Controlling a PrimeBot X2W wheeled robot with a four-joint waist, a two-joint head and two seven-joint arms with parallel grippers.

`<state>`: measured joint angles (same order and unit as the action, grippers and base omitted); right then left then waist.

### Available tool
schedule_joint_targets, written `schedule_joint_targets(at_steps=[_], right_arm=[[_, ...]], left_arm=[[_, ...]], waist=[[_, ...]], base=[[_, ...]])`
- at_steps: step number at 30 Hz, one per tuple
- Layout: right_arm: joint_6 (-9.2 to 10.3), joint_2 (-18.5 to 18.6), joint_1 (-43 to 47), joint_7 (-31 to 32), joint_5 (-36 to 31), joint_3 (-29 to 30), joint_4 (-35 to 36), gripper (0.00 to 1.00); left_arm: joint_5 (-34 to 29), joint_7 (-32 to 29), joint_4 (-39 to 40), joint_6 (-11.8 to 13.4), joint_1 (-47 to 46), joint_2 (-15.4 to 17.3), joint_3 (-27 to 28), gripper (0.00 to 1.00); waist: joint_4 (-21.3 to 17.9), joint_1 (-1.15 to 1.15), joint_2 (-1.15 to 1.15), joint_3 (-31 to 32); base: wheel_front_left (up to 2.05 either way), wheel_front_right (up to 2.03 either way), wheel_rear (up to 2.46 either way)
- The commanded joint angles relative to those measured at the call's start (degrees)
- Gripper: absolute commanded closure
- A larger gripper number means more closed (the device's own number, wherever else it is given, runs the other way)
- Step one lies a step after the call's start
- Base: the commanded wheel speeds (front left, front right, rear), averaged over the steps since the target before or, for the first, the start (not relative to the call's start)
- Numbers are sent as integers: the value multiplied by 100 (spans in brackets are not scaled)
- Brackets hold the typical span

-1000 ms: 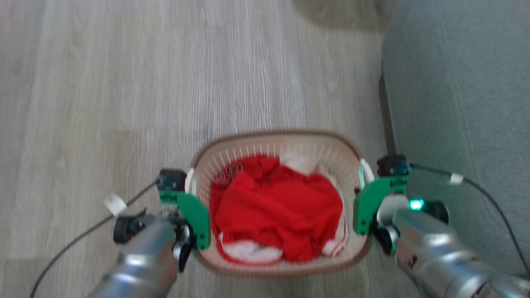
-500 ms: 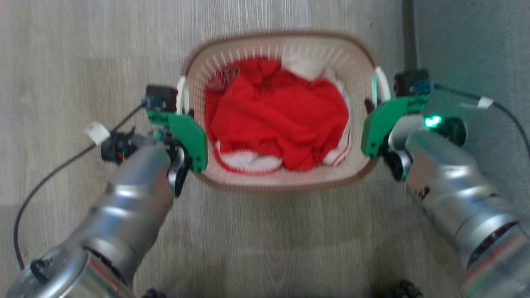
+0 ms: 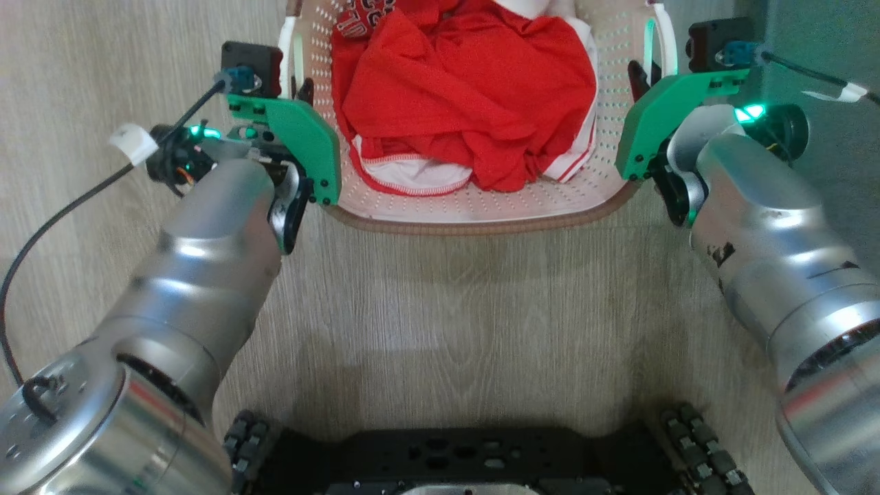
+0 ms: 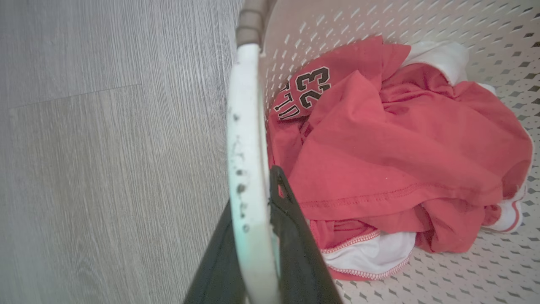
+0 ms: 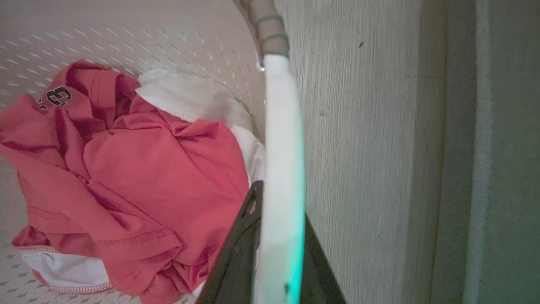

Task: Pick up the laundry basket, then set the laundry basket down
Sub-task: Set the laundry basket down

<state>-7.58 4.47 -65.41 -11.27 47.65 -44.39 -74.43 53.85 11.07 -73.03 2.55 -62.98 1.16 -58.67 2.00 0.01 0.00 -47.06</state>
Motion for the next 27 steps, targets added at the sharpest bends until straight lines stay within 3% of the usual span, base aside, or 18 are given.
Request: schedule_joint_targets(at_steps=[1,23,26,27], right_arm=[[9,57,15,-131,-130,34,48,100],[9,-122,-68,-206,-1660,1499,47,100],[9,-137,-78,-224,-1835,1664,47,89],[9,-141,-80,-233,-1890,1717,47,80]], left_arm=[[-106,21,-65,49,-48,195,27,100],[-15,235,-72,148,-291,173,-36,100],[27,259,-71,186,-306,173,-17,100],[54,263,-71,203,-302,173,-1,100]], waist=[[14,-1,0,-217],[23,-1,0,-667],[19,-1,0,-682],[16,-1,0,-685]], base=[[0,0,0],[0,0,0],[0,0,0],[0,0,0]])
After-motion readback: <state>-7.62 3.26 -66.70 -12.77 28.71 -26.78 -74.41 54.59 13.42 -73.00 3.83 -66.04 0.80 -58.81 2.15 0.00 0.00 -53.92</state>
